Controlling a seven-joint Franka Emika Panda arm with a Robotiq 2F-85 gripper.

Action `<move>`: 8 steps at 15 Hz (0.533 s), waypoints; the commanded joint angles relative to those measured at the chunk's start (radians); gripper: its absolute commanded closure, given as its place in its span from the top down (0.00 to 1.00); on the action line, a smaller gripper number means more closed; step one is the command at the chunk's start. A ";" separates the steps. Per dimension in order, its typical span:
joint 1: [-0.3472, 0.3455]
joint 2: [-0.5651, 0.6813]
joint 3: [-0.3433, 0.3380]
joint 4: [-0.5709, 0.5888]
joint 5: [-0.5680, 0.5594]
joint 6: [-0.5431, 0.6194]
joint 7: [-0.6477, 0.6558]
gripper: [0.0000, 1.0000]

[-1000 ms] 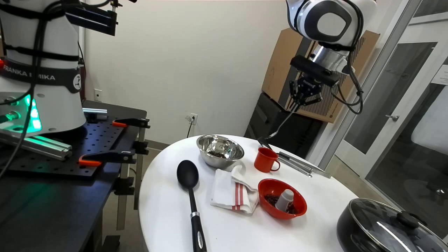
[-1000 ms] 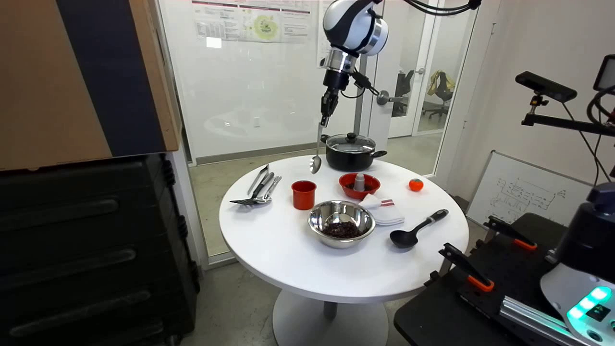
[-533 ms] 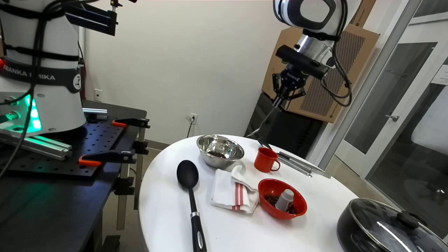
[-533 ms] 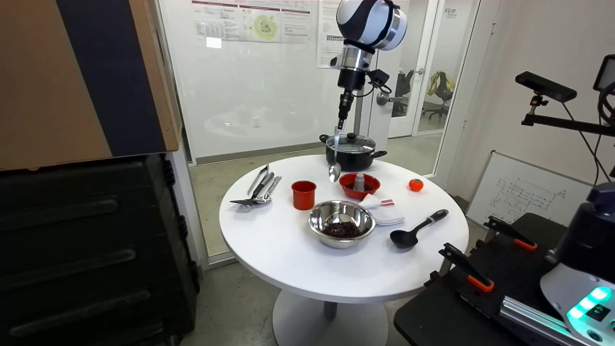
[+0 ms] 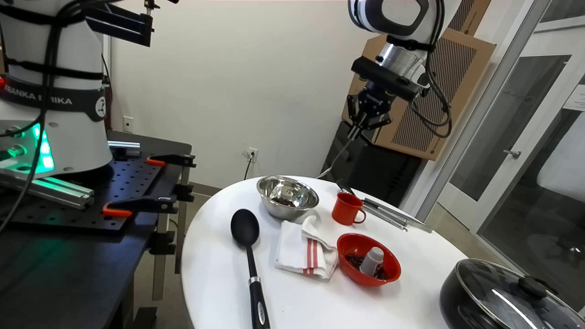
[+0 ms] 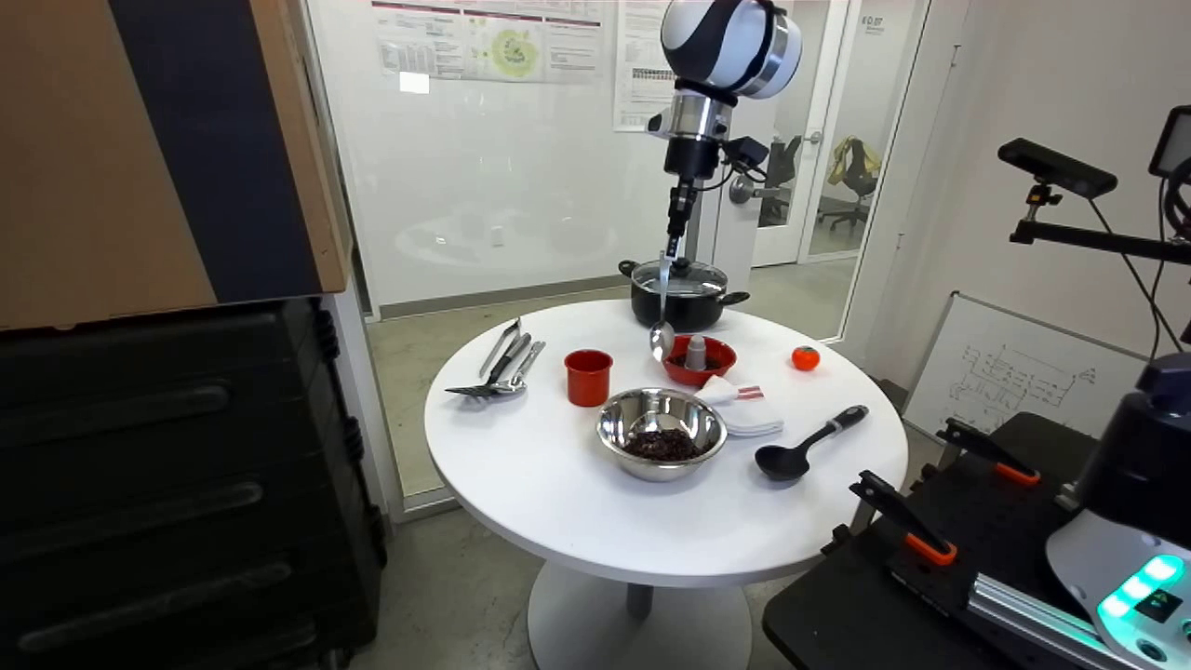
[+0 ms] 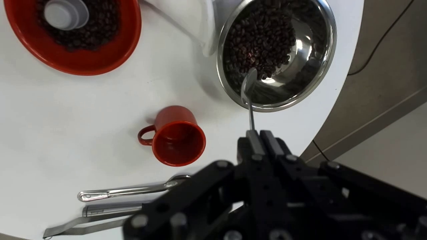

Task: Use the spoon in the mug to stir in the metal bowl

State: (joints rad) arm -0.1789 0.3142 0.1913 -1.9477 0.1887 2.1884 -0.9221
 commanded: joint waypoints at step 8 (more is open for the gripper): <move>0.070 0.008 -0.030 -0.097 0.036 0.051 -0.034 0.01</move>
State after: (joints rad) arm -0.1282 0.3247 0.1706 -2.0022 0.1919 2.2103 -0.9230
